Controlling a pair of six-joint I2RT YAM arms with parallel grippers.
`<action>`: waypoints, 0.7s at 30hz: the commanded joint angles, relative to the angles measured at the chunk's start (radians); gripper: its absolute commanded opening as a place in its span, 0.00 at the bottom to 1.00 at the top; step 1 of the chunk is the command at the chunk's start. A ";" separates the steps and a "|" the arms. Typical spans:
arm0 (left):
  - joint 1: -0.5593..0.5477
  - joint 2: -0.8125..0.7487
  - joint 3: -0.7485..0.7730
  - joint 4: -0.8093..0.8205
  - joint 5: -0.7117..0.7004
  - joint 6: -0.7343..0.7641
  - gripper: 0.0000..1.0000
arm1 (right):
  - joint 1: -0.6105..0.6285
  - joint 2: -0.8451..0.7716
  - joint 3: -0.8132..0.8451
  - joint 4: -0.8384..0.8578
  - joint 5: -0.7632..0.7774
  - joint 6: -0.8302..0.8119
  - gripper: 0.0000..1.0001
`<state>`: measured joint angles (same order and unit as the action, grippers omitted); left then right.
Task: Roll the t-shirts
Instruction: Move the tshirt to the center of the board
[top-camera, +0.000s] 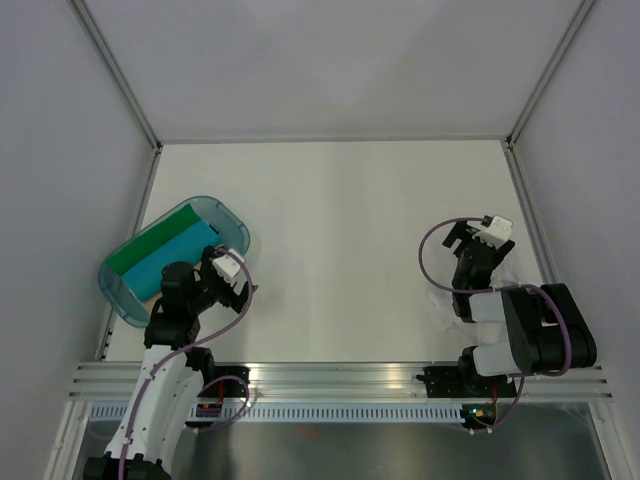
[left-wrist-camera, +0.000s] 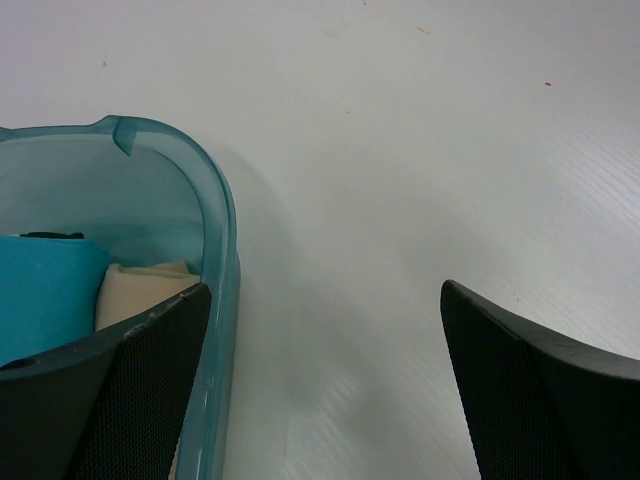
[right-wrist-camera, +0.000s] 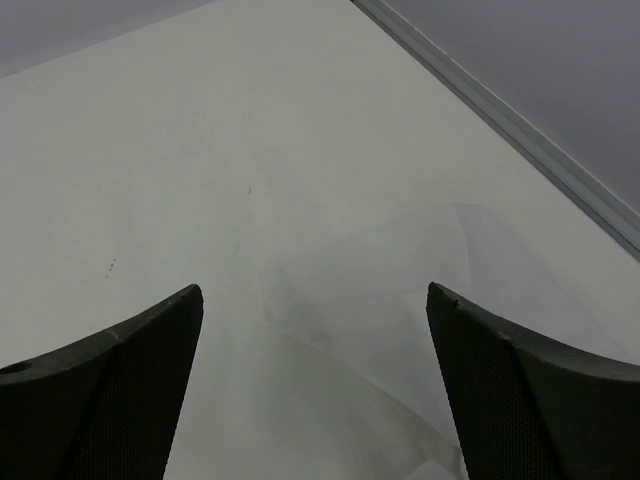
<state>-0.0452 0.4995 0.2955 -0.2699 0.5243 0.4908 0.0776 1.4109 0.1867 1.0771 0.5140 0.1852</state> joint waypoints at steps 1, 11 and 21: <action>0.005 0.028 0.059 0.075 -0.058 -0.108 1.00 | 0.024 0.013 0.135 -0.134 -0.026 -0.038 0.98; 0.005 0.224 0.390 -0.178 -0.380 -0.129 1.00 | 0.019 -0.282 0.683 -1.247 -0.013 0.241 0.98; 0.005 0.490 0.596 -0.399 -0.353 -0.124 1.00 | 0.017 -0.112 0.708 -1.710 0.084 0.509 0.98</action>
<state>-0.0414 0.9691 0.8448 -0.5556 0.1356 0.3744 0.0956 1.2549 0.8928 -0.3885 0.5400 0.5583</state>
